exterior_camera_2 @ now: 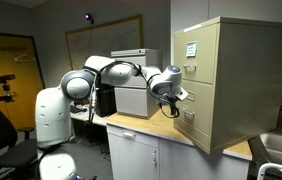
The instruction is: Open the bottom drawer of the cabinet to the right.
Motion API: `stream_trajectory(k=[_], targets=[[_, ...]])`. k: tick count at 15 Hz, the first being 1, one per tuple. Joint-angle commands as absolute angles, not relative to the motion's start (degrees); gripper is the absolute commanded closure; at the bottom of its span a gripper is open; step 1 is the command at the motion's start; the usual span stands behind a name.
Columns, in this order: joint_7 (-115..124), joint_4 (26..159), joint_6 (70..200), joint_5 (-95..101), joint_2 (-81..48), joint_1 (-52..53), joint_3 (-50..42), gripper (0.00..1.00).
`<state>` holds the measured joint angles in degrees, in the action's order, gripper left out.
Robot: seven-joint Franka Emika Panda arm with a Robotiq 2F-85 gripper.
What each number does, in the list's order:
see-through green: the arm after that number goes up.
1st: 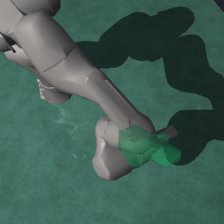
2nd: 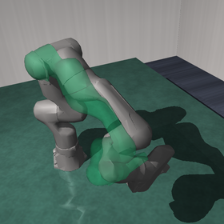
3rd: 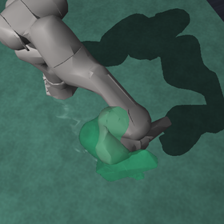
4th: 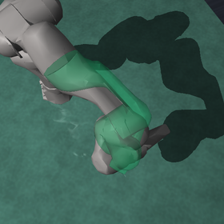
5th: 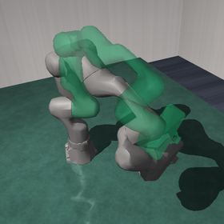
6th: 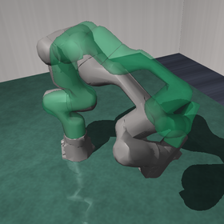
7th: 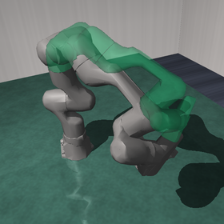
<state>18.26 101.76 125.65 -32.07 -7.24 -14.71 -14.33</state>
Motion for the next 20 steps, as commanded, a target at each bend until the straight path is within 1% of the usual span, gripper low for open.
stream_trajectory(k=[1,5,11,13,14,15,17,20], targets=[[23.27,96.02,125.24,-38.40,-12.57,-17.45,-15.11,0.00],[28.82,92.49,126.26,-43.00,-16.76,-19.38,-15.57,0.00],[37.20,85.70,126.53,-42.51,-24.80,-19.70,-15.25,0.00],[38.06,85.28,125.66,-41.55,-26.51,-19.27,-15.14,0.00],[38.35,85.31,125.51,-40.19,-26.67,-18.94,-15.47,0.03],[39.38,85.30,125.81,-38.17,-27.01,-18.39,-16.00,0.27],[40.72,85.25,125.51,-34.99,-27.24,-18.16,-16.37,0.29],[43.28,84.69,124.02,-29.81,-26.29,-17.41,-16.38,0.50]])
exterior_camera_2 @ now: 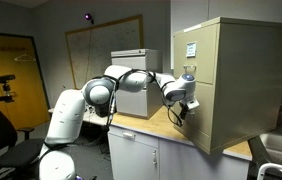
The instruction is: Open the bottom drawer of the cabinet to the right.
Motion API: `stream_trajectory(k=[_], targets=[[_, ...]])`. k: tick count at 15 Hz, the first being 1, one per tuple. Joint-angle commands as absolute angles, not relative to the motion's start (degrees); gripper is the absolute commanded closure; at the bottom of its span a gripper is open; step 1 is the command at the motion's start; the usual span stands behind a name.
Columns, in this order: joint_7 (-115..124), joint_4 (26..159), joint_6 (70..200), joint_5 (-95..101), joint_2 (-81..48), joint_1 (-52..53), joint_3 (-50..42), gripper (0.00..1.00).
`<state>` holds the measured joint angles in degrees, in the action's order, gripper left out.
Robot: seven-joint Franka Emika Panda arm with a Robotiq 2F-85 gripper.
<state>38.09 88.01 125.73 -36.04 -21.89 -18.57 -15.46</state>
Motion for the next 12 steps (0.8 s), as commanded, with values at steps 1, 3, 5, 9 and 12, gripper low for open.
stream_trajectory(k=[1,3,5,9,12], targets=[[44.81,84.15,124.09,-27.19,-26.18,-16.80,-16.46,0.59],[48.03,81.79,123.98,-21.47,-26.64,-15.62,-16.38,0.72],[49.96,79.16,122.84,-16.55,-27.28,-14.54,-16.22,0.83],[48.90,74.77,116.97,-10.43,-27.59,-12.56,-14.14,0.92],[48.44,77.35,117.39,-8.96,-25.73,-11.48,-13.05,0.92]])
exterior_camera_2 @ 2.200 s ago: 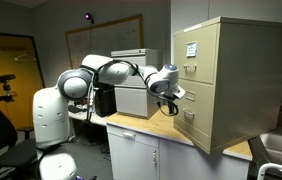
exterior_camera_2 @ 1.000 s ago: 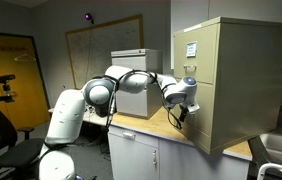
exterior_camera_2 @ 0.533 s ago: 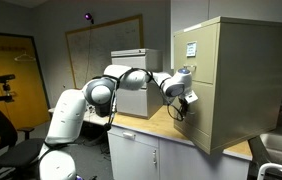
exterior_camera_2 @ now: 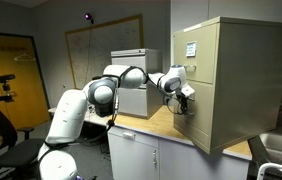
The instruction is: Open the bottom drawer of the cabinet to the right.
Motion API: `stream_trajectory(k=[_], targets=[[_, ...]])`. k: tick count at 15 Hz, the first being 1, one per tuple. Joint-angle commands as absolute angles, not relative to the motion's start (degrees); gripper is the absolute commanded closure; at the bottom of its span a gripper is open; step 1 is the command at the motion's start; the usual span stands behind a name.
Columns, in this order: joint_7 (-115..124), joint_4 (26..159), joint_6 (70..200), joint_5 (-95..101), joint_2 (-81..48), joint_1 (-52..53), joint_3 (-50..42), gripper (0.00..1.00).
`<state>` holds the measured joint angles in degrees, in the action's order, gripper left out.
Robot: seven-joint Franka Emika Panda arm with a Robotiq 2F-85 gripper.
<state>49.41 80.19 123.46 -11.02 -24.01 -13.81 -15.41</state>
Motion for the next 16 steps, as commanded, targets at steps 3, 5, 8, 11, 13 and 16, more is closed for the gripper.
stream_trajectory(k=[3,5,8,11,13,16], targets=[[47.65,82.92,121.51,-9.71,-23.77,-11.36,-12.25,0.92],[46.85,88.25,125.82,-10.69,-22.12,-11.16,-12.22,0.92],[45.37,93.73,130.98,-12.21,-19.31,-12.16,-11.57,0.92],[43.25,100.38,137.91,-14.47,-15.84,-12.85,-10.93,0.92],[40.81,104.69,142.79,-17.35,-13.57,-13.37,-10.38,0.92],[34.98,110.82,150.10,-23.89,-10.60,-14.24,-9.07,0.92]])
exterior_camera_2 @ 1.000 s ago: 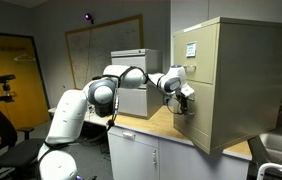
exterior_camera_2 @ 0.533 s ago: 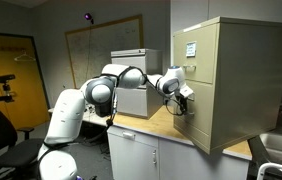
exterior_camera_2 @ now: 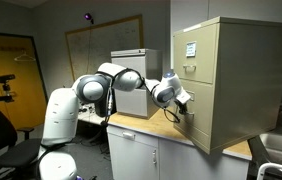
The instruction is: Open the bottom drawer of the cabinet to the right.
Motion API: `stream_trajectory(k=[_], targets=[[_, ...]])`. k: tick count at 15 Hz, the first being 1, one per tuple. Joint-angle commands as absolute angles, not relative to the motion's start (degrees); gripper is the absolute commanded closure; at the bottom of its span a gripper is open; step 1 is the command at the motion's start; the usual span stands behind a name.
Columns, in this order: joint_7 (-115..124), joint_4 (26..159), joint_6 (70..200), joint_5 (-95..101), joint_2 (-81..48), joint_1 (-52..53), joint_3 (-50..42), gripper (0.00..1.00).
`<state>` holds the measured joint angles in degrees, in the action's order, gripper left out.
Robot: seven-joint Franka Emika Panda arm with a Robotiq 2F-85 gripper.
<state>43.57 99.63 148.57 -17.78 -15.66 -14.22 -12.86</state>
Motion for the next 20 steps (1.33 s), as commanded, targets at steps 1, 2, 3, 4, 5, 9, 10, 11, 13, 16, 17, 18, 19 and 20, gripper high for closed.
stream_trajectory(k=[1,2,3,4,5,9,10,11,13,16,17,18,19,20], targets=[[32.50,112.71,152.62,-26.67,-9.81,-14.54,-8.43,0.92],[29.64,114.52,155.17,-29.93,-9.08,-14.91,-7.59,0.92],[26.79,115.95,157.34,-33.13,-8.47,-15.25,-6.75,0.92],[23.58,117.17,159.60,-36.51,-8.03,-16.25,-5.13,0.92],[20.60,118.14,161.46,-39.83,-7.64,-16.76,-4.04,0.92],[9.94,121.37,166.20,-51.45,-5.81,-18.71,-0.14,0.92],[8.03,122.19,166.81,-53.47,-5.25,-18.91,0.34,0.92],[6.20,123.06,167.20,-55.39,-4.53,-18.98,0.74,0.92],[3.24,125.08,167.56,-58.82,-2.90,-18.85,1.15,0.92],[-1.10,128.42,167.05,-64.05,0.13,-18.61,1.16,0.92],[-2.47,129.58,166.75,-65.85,1.21,-18.55,1.09,0.92],[-3.94,130.67,166.44,-67.77,2.22,-18.44,1.03,0.92],[-5.28,131.92,166.02,-69.58,3.35,-18.33,0.91,0.92],[-6.54,133.23,165.53,-71.42,4.59,-18.21,0.77,0.92]])
